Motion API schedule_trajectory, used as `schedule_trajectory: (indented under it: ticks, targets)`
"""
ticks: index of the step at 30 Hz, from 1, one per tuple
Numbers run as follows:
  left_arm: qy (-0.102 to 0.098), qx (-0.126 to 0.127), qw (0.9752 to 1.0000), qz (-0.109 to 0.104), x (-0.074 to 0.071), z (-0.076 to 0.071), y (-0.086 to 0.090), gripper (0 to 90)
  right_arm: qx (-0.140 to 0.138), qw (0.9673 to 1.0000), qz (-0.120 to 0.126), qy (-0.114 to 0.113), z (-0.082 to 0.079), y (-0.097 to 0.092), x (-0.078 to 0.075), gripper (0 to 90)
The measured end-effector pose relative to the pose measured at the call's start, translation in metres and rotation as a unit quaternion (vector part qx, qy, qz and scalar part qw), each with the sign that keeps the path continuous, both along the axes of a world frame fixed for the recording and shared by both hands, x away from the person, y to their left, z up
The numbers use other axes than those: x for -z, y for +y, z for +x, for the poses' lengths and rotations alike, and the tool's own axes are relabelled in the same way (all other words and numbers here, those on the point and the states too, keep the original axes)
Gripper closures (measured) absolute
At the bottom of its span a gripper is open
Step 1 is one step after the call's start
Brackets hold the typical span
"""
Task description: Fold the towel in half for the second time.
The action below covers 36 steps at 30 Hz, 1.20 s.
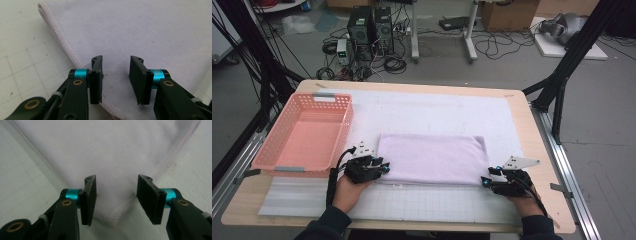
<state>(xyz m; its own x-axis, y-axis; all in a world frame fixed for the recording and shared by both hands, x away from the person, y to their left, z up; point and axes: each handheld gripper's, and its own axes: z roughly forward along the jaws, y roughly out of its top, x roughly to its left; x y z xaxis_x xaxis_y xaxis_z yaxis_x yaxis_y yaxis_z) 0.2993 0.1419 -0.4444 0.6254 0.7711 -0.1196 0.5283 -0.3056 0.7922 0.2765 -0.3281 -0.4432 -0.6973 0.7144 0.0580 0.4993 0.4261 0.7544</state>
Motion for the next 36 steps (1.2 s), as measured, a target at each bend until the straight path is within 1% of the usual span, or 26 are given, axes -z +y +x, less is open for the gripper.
schedule_trajectory:
  ticks: [1,2,3,4,5,6,8,9,11,12,14,16,17,19,20,21,23,24,25,27,29,32,35,36]
  targets:
    - [0.0,0.0,1.0,0.0,0.0,0.0,0.0,62.9,0.0,1.0,0.0,0.0,0.0,0.0,0.0,47.9]
    - [-0.003,-0.001,1.0,0.004,-0.001,-0.002,0.0,62.9,0.002,1.0,0.005,0.004,-0.001,-0.002,0.0,47.8]
    - [-0.003,-0.001,1.0,0.003,-0.001,-0.003,0.001,62.4,0.003,0.9999,0.011,0.004,-0.002,-0.005,-0.001,47.1]
    - [-0.009,0.004,0.9999,-0.004,-0.003,-0.004,0.004,58.5,0.008,0.9996,0.025,-0.007,-0.004,-0.009,-0.004,45.4]
    - [-0.009,0.004,0.9999,-0.004,-0.003,-0.004,0.004,54.5,0.012,0.9991,0.036,-0.018,-0.005,-0.012,-0.007,43.6]
    - [-0.029,0.015,0.9989,-0.033,-0.006,-0.003,0.008,49.3,0.017,0.9983,0.049,-0.028,-0.006,-0.014,-0.01,40.7]
    - [-0.053,0.012,0.9964,-0.065,-0.011,-0.004,0.011,40.9,0.033,0.9962,0.061,-0.051,-0.008,-0.017,-0.017,37.6]
    - [-0.065,0.009,0.9946,-0.079,-0.013,-0.004,0.012,35.8,0.041,0.9953,0.06,-0.063,-0.008,-0.018,-0.019,37.0]
    - [-0.086,0.003,0.9921,-0.091,-0.016,-0.005,0.013,27.1,0.057,0.9936,0.056,-0.079,-0.01,-0.018,-0.021,34.3]
    - [-0.092,0.001,0.9911,-0.096,-0.018,-0.006,0.014,23.4,0.065,0.9927,0.055,-0.085,-0.011,-0.019,-0.022,32.5]
    - [-0.1,-0.01,0.9902,-0.097,-0.019,-0.005,0.015,19.9,0.075,0.991,0.055,-0.096,-0.011,-0.02,-0.024,27.6]
    - [-0.097,-0.013,0.9905,-0.096,-0.02,-0.004,0.018,19.3,0.081,0.9899,0.054,-0.103,-0.011,-0.02,-0.024,25.8]
    - [-0.096,-0.013,0.9906,-0.097,-0.019,-0.003,0.019,19.3,0.087,0.9895,0.054,-0.102,-0.012,-0.02,-0.024,24.6]
    - [-0.095,-0.012,0.9899,-0.104,-0.019,-0.001,0.021,19.4,0.094,0.9884,0.049,-0.109,-0.011,-0.023,-0.024,21.2]
    - [-0.095,-0.012,0.9899,-0.104,-0.019,-0.001,0.021,19.4,0.1,0.9879,0.05,-0.107,-0.011,-0.023,-0.024,20.8]
    - [-0.101,-0.012,0.9887,-0.11,-0.02,0.0,0.023,19.4,0.103,0.9878,0.051,-0.106,-0.011,-0.024,-0.024,20.8]
    - [-0.109,-0.015,0.9874,-0.114,-0.02,-0.001,0.025,19.4,0.109,0.9869,0.048,-0.108,-0.01,-0.024,-0.025,20.8]
    - [-0.109,-0.015,0.9874,-0.114,-0.02,-0.001,0.025,19.4,0.109,0.9869,0.048,-0.108,-0.01,-0.024,-0.025,20.8]
    - [-0.115,-0.014,0.986,-0.12,-0.021,-0.002,0.026,19.4,0.113,0.9866,0.046,-0.109,-0.009,-0.024,-0.025,20.5]
    - [-0.117,-0.014,0.9857,-0.121,-0.022,-0.003,0.026,19.4,0.112,0.9872,0.045,-0.104,-0.008,-0.022,-0.023,20.1]
    - [-0.12,-0.014,0.9855,-0.119,-0.022,-0.004,0.026,19.4,0.109,0.9881,0.039,-0.101,-0.008,-0.021,-0.022,19.9]
    - [-0.117,-0.014,0.9861,-0.117,-0.022,-0.004,0.025,19.4,0.108,0.9882,0.034,-0.103,-0.008,-0.021,-0.022,19.8]
    - [-0.115,-0.012,0.9864,-0.117,-0.021,-0.003,0.024,19.4,0.111,0.9875,0.038,-0.105,-0.008,-0.022,-0.023,19.7]
    - [-0.114,-0.011,0.9869,-0.114,-0.02,-0.003,0.023,19.4,0.114,0.9871,0.042,-0.104,-0.008,-0.023,-0.023,19.6]
